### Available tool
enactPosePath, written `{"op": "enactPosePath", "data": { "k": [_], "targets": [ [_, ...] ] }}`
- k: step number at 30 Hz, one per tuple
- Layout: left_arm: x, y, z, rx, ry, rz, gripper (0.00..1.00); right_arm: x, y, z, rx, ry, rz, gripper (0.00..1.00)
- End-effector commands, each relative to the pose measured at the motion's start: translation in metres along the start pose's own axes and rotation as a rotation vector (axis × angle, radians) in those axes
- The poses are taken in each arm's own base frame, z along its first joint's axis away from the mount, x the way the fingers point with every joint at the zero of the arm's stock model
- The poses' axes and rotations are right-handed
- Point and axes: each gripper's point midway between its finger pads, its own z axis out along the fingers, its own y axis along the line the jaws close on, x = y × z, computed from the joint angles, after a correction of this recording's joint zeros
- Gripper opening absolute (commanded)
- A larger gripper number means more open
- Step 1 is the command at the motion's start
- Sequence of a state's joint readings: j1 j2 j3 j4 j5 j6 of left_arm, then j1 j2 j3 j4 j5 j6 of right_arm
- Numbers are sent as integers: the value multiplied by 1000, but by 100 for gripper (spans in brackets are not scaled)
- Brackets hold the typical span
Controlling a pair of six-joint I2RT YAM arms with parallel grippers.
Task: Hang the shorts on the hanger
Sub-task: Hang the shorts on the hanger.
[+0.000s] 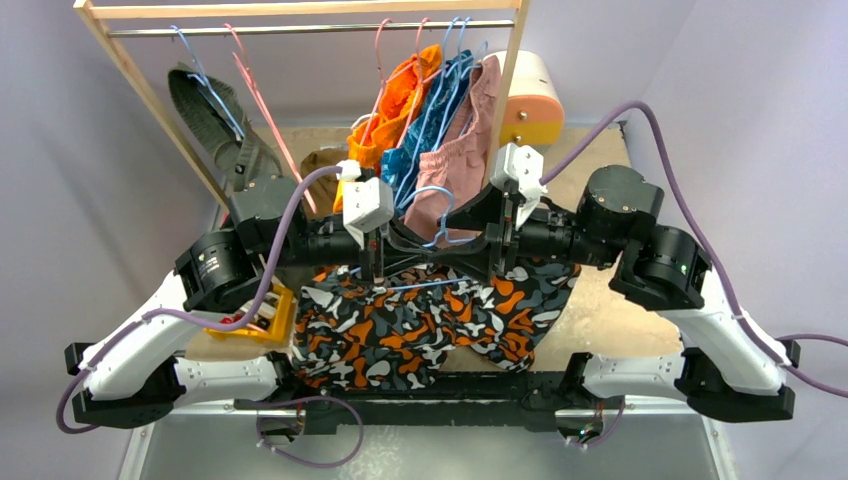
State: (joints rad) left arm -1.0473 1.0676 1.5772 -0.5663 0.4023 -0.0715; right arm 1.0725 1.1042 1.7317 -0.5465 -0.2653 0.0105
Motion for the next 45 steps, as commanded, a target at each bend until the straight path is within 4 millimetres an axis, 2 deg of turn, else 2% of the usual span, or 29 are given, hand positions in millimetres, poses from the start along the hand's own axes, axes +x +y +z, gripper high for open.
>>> {"op": "enactPosePath", "data": {
  "k": [1, 9, 12, 16, 18, 21, 27, 30, 31, 34, 39, 42, 45],
  "targets": [
    [-33, -10, -7, 38, -99, 14, 0, -12, 8, -9, -35, -48, -41, 50],
    [-32, -11, -9, 35, -96, 21, 0, -13, 18, -5, -96, -65, -38, 0],
    [-29, -8, -11, 17, -92, 26, 0, -16, 20, -6, -106, -84, -33, 0],
    [-25, -5, -15, -9, -86, 24, 31, -25, 21, -12, -95, -140, -31, 0],
    [-22, -3, -19, -28, -76, 25, 38, -29, 22, -17, -95, -165, -31, 0],
    [-14, 1, -24, -59, -57, 27, 39, -31, 24, -20, -104, -180, -25, 0],
    [-1, 10, -24, -104, -19, 33, 37, -37, 30, -24, -127, -223, -12, 0],
    [-5, 12, -21, -108, -27, 42, 35, -40, 36, -24, -160, -236, -5, 0],
    [-7, 12, -20, -103, -35, 47, 29, -40, 37, -24, -168, -237, -3, 0],
    [-13, 12, -15, -95, -48, 52, 0, -40, 38, -23, -172, -236, 4, 0],
    [-22, 7, -15, -73, -79, 53, 0, -31, 29, -15, -131, -187, 31, 2],
    [-25, 6, -17, -69, -88, 58, 0, -26, 29, -10, -133, -150, 38, 14],
    [-27, 5, -17, -64, -90, 64, 0, -26, 28, -10, -131, -141, 35, 22]
  ]
}}
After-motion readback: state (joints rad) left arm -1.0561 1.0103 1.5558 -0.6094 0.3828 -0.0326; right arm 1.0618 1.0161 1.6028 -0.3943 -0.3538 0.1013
